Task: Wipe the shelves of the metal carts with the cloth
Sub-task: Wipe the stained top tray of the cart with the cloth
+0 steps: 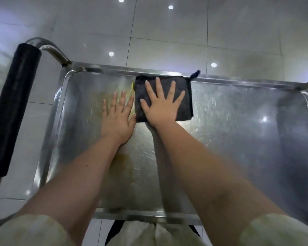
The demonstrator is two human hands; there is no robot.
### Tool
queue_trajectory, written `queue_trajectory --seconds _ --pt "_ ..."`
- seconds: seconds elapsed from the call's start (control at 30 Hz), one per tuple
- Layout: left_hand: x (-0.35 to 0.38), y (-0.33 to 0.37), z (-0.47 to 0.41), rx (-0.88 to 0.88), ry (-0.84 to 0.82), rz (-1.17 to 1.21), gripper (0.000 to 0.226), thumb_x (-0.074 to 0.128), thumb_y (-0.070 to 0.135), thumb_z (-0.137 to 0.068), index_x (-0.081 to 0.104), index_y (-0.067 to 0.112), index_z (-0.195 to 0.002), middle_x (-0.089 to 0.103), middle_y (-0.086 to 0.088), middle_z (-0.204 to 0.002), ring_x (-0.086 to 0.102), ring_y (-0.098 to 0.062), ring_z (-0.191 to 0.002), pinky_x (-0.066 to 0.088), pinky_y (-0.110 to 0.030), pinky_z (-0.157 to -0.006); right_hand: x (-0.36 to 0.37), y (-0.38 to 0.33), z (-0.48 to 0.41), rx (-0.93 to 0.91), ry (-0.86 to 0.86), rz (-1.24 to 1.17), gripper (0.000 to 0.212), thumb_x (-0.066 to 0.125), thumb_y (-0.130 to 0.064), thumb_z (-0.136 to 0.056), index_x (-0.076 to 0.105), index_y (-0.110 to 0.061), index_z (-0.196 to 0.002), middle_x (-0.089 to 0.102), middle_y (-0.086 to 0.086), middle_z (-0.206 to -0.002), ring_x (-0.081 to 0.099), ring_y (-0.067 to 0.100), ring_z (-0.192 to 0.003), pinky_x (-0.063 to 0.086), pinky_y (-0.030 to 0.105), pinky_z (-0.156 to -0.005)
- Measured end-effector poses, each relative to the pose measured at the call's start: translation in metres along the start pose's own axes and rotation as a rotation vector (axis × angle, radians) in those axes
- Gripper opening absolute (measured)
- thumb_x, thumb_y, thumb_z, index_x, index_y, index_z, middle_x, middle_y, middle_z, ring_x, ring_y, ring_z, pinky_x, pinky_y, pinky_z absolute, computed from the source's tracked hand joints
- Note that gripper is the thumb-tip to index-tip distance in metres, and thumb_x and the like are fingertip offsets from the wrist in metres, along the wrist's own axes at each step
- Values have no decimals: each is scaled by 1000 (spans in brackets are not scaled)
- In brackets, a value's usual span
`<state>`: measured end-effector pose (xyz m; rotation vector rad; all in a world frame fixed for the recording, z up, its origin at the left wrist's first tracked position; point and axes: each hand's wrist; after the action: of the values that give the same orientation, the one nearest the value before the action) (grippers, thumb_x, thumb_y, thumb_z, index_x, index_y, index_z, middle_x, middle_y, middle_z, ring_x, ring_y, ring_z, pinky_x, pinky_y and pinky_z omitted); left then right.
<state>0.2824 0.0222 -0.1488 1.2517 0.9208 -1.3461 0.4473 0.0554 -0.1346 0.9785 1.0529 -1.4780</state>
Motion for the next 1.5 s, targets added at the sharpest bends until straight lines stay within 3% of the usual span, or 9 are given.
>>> queue_trajectory --seconds 0.13,0.33,0.43,0.53,0.73,0.9,1.13,1.3,1.5 --pt "-2 2 -1 -6 16 11 67 10 51 -95 2 28 -157 -2 1 -165 -7 -23 -151 -9 -48 -120 -7 17 -6 -97 -1 6 63 10 -71 -91 1 -51 -151 -3 -14 -164 -13 36 -148 -18 67 -108" --pt "0 2 -4 -5 -3 -6 64 10 53 -98 -4 31 -156 -11 3 -163 -15 -22 -149 -14 -47 -119 -27 178 7 318 55 -53 63 21 -72 -92 0 -56 -149 -4 -18 -163 -9 31 -150 -7 67 -112" --pt "0 3 -4 -5 -3 -1 63 15 51 -100 -6 31 -156 -12 3 -163 -16 -22 -149 -11 -49 -119 -32 213 19 490 47 -113 64 18 -71 -92 0 -53 -150 -6 -16 -163 -10 34 -149 -6 68 -112" --pt "0 1 -4 -8 -7 -7 63 14 51 -100 -7 31 -156 -11 3 -163 -15 -22 -150 -11 -50 -119 -28 186 11 532 60 -104 63 14 -68 -94 -5 -50 -151 -11 -15 -163 -14 37 -148 -6 70 -111" --pt "0 -2 -5 0 -2 -10 63 11 52 -99 -6 31 -156 -10 3 -164 -14 -21 -150 -15 -47 -118 -8 72 -11 127 26 28 64 6 -70 -91 -11 -50 -149 -15 -14 -162 -16 40 -147 -16 69 -105" --pt "-1 -2 -8 4 6 2 63 10 53 -98 -5 33 -156 -8 5 -164 -13 -20 -150 -16 -45 -117 -9 52 -6 116 4 -10 63 5 -70 -92 -10 -49 -150 -13 -12 -163 -18 38 -147 -14 70 -108" --pt "-1 -1 -8 9 4 7 63 11 52 -98 -5 32 -156 -9 3 -164 -11 -23 -150 -11 -49 -119 33 51 159 -5 -17 27 65 9 -67 -95 -6 -43 -153 -6 -5 -164 -13 43 -147 -5 73 -109" --pt "-2 -2 -7 1 -7 15 62 11 51 -100 -7 31 -156 -10 2 -164 -13 -24 -150 -11 -51 -119 56 37 253 -86 -73 27 64 21 -64 -95 21 -38 -154 20 1 -162 7 48 -146 8 76 -107" --pt "-4 -3 -8 17 2 48 58 14 46 -102 -3 32 -156 -8 3 -164 -10 -23 -150 -10 -51 -119 23 24 87 118 13 -35 62 2 -70 -91 -15 -50 -148 -14 -10 -163 -19 40 -146 -13 72 -107"
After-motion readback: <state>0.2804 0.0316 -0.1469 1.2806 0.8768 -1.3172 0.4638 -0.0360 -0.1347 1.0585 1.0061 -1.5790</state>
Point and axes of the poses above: each hand's wrist, its own z-axis away from the middle knuckle, its own x-axis out of the palm, y = z × x
